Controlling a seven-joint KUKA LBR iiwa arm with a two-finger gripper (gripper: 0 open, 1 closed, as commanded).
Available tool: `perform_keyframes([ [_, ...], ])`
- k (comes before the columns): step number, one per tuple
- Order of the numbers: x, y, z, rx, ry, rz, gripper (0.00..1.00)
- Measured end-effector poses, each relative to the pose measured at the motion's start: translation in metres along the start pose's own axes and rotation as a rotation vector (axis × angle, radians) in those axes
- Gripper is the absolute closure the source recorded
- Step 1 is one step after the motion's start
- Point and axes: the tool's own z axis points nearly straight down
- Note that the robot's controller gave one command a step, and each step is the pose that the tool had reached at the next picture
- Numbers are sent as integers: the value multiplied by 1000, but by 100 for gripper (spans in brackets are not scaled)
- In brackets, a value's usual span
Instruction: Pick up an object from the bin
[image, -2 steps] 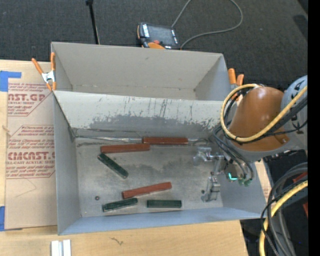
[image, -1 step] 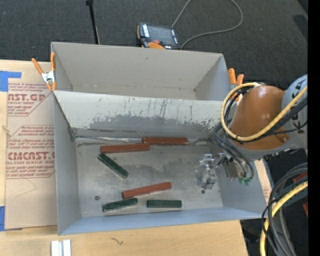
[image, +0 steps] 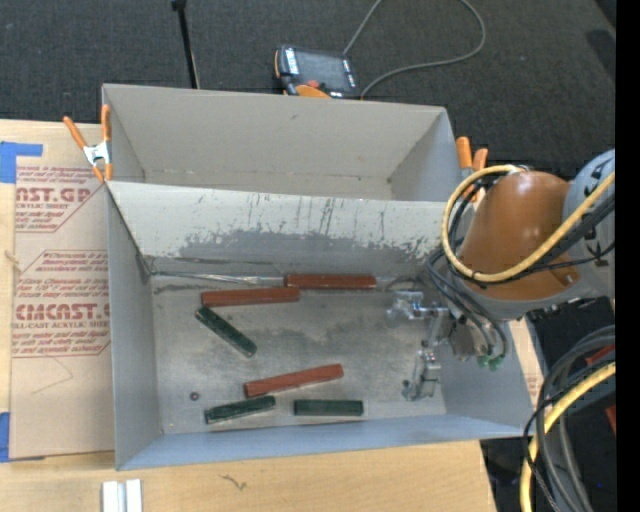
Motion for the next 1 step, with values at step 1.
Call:
perform_keyframes([
  [1, -10, 99, 98, -4, 7, -33, 0],
])
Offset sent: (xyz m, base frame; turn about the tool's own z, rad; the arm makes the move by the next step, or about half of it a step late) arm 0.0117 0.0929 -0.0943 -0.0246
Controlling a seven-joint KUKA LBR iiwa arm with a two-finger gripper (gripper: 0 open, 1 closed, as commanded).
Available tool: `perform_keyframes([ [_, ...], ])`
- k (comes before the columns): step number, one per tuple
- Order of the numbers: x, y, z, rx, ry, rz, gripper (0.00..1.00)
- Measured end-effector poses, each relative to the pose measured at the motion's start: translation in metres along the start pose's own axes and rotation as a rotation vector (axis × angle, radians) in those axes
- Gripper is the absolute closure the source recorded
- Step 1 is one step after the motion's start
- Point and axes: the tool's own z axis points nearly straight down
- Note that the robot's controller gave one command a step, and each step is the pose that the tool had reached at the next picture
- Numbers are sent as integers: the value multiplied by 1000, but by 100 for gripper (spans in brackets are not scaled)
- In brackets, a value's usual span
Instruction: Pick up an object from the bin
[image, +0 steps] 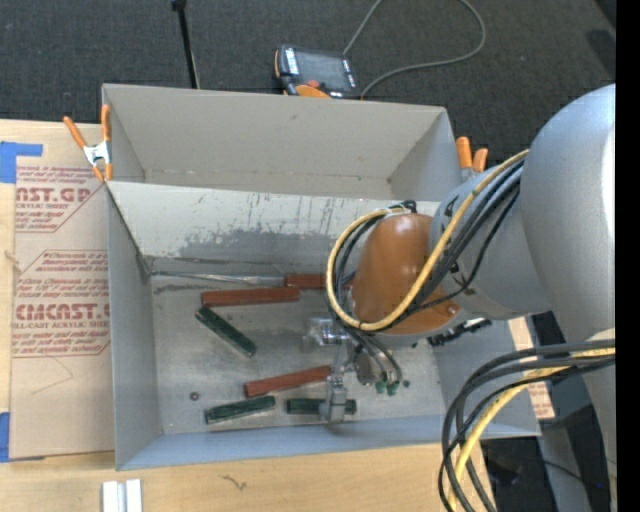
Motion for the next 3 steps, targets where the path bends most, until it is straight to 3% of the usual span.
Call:
perform_keyframes([
  [1, -3, -5, -6, 3, -8, 7, 100],
  [2, -24, -53, -85, 7, -17, -26, 100],
  [3, -22, 47, -159, 0, -15, -56, 100],
])
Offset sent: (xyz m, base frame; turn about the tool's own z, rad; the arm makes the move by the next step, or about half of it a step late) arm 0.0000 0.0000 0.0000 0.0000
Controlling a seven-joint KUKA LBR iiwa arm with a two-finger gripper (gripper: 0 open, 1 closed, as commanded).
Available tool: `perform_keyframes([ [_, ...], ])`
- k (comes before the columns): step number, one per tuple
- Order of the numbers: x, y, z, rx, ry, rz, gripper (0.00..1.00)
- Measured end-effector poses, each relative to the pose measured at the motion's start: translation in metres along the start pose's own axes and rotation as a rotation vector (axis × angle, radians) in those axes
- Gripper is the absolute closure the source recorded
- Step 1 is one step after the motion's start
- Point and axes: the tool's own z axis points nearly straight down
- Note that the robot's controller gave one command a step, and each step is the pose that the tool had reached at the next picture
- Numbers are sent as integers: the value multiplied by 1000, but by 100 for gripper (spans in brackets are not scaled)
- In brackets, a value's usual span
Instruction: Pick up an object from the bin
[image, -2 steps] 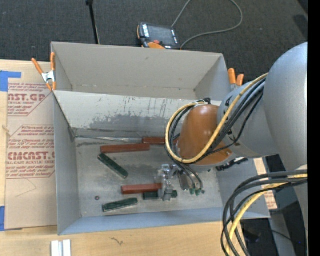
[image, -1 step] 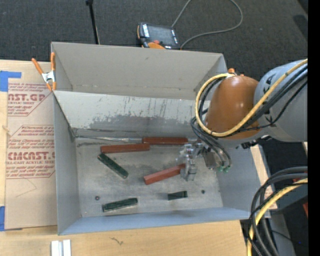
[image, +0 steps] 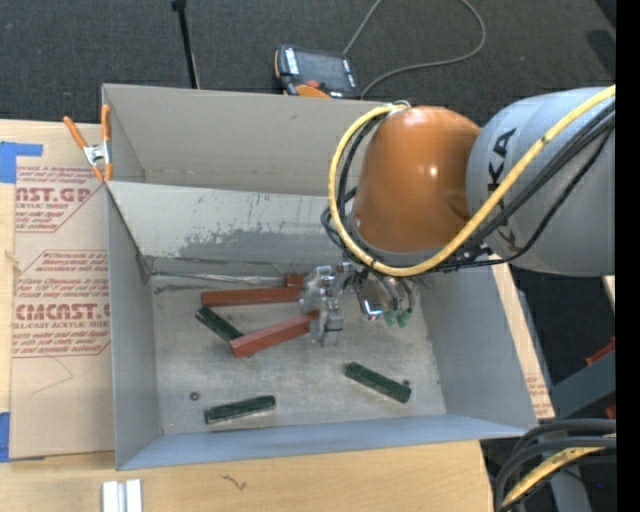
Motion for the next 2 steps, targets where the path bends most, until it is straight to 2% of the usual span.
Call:
perform_keyframes([
  [1, 1, -5, 4, 4, 7, 8, 0],
  [2, 20, 38, 161, 2, 4, -251, 0],
])
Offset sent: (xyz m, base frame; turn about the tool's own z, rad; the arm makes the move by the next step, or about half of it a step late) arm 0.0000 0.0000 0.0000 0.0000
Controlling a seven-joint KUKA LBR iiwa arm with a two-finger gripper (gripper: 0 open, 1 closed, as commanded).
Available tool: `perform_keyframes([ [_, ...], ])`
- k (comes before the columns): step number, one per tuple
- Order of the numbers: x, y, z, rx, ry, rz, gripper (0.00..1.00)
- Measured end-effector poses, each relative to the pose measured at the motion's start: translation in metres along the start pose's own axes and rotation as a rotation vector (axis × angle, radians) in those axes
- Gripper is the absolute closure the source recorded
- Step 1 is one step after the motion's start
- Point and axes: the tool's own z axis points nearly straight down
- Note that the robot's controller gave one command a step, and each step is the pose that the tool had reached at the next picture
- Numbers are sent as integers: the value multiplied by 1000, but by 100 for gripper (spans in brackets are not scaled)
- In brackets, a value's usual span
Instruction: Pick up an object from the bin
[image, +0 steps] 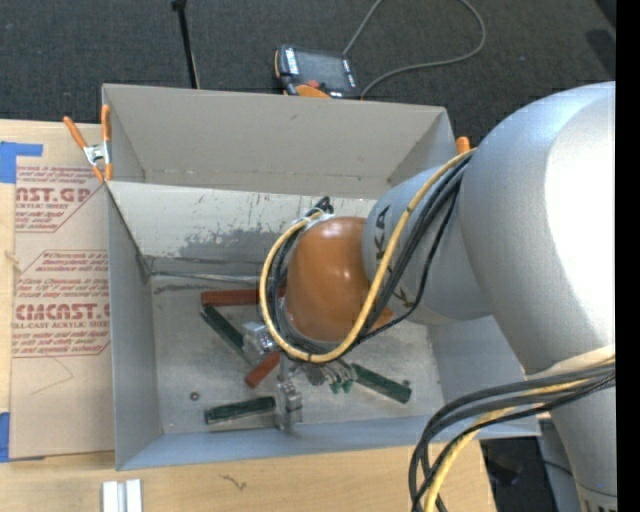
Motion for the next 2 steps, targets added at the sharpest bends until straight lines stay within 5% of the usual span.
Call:
perform_keyframes([
  [1, -6, -1, -7, 1, -19, 2, 100],
  [2, 6, 31, -133, 1, -4, -47, 100],
])
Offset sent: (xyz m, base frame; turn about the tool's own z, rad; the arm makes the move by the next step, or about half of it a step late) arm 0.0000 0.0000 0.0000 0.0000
